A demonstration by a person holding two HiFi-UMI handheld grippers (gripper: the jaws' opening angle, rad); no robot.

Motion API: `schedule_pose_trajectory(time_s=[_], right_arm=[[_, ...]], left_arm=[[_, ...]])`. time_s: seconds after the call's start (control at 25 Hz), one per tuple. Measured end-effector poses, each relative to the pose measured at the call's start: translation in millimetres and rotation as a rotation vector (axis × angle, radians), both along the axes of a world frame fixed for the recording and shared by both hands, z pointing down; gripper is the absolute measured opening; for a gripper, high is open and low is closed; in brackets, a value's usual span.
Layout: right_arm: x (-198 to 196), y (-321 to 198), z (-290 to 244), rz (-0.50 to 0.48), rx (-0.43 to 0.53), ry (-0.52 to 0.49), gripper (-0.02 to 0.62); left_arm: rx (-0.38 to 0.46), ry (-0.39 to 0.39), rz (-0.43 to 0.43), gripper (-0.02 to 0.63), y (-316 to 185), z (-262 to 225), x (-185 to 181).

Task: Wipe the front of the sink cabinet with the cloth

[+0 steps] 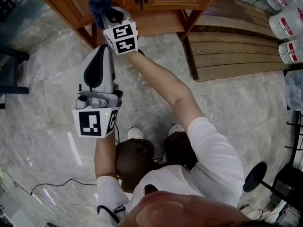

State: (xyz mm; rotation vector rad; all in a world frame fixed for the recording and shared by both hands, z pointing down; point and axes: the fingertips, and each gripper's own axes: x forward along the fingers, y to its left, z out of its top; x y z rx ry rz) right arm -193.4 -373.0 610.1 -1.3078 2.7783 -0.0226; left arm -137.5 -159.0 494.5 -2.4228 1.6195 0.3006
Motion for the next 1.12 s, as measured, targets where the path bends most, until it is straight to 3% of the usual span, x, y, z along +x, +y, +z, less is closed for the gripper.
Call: schedule_pose_trajectory(time_s=[0.28,0.52,1.12], right_arm=[[66.5,-8.6,4.0,0.153,0.029,0.067,0.067],[106.6,-8.4,15.5,0.194,0.025,0.121,0.067],[214.8,-31.9,23.0,0.356,-0.030,0.135,0.067]], left_arm=[[0.011,-0.010,0.025,0.000,5.2,-4.1,15.0],[0.012,-0.011,0.047,0.000,5.4,-5.0,24.8],[0.000,-0.027,0.077,0.000,6.4,-2.2,34.4]])
